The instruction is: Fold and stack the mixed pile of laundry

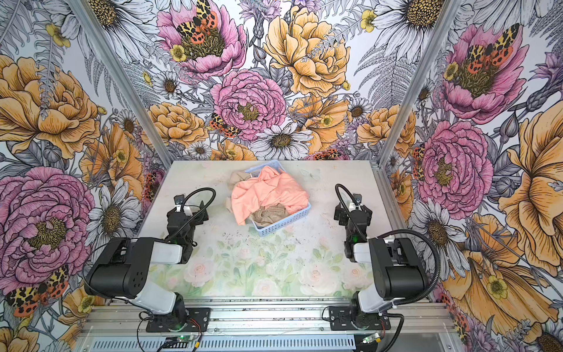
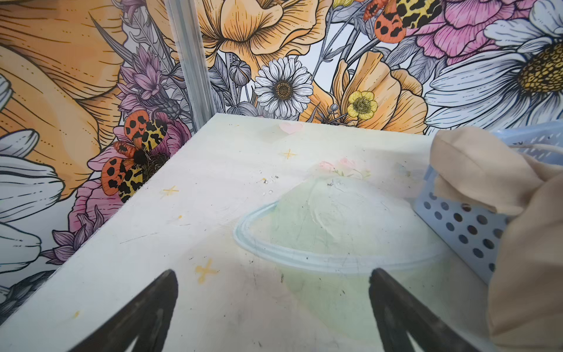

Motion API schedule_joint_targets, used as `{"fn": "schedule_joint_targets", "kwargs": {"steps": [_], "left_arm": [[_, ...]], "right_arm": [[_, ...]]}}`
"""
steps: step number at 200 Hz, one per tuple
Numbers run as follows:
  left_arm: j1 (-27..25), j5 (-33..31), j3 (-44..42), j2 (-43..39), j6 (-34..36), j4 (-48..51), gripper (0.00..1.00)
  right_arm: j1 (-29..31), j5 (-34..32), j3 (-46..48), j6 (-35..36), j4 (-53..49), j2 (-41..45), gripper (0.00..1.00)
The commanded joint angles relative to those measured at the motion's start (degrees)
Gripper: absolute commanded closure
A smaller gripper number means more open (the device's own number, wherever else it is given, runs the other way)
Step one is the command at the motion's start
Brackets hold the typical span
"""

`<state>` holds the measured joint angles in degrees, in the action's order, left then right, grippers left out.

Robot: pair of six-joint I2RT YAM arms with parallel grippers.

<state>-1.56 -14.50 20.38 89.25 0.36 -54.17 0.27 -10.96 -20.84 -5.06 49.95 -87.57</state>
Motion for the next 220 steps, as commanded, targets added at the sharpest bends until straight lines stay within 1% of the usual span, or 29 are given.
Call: {"fn": "schedule_joint_targets", "kwargs": {"steps": [1, 199, 208, 209, 220], "left_arm": [[0.55, 1.19, 0.91, -0.48, -0.63, -0.20, 0.01], [0.42, 0.81, 0.86, -0.55, -0.58, -0.39, 0.01], [-0.11, -1.96, 0.99, -1.86, -0.87, 0.49, 0.01], [-0.20, -2.21, 1.07, -2.27, -0.88, 0.92, 0.01], [-0.65, -3.52, 3.01, -5.94, -0.76, 7.80, 0.01]], "right_arm": [[-0.23, -0.89, -1.20, -0.43, 0.50, -0.45, 0.00], [-0.23, -0.61, -1.15, -0.11, 0.93, -0.12, 0.00], [0.21, 0.17, -2.97, 0.68, -4.54, 2.45, 0.00], [0.37, 0.11, -3.70, 0.91, -6.68, 3.40, 0.00], [1.44, -0.88, -7.82, 1.37, -17.22, 7.22, 0.00]]}}
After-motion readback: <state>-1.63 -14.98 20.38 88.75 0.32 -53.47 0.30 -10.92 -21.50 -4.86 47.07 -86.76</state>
